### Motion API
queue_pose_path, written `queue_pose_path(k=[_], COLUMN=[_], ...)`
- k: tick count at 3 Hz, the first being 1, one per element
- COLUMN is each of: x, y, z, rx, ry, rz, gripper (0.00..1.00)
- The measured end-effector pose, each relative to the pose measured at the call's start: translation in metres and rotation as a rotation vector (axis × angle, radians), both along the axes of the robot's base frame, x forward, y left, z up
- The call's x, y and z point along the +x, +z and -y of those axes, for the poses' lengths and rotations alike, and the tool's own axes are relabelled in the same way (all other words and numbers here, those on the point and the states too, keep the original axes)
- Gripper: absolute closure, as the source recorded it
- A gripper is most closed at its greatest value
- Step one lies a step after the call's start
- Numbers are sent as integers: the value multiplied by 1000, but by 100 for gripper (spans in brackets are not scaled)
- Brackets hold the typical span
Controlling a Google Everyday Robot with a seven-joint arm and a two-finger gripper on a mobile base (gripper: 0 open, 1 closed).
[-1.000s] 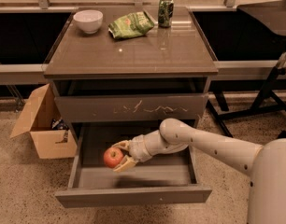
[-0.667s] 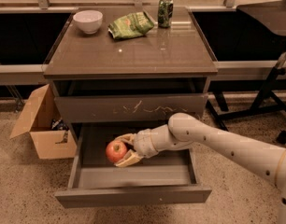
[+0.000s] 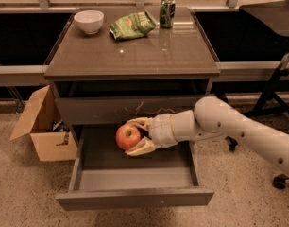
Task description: Pick apple from middle drawer and place on counter
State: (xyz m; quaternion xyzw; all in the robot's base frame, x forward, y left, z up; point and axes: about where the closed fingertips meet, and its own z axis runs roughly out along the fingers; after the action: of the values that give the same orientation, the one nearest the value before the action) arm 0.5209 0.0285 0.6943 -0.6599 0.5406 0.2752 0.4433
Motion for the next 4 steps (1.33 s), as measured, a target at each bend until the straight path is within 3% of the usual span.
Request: queue_pose_path(k=[2,4], x=[2,28], y=[15,105], z=[8,60], rx=[9,12], ry=[-14,-112], rz=[20,60], gripper=[100,100])
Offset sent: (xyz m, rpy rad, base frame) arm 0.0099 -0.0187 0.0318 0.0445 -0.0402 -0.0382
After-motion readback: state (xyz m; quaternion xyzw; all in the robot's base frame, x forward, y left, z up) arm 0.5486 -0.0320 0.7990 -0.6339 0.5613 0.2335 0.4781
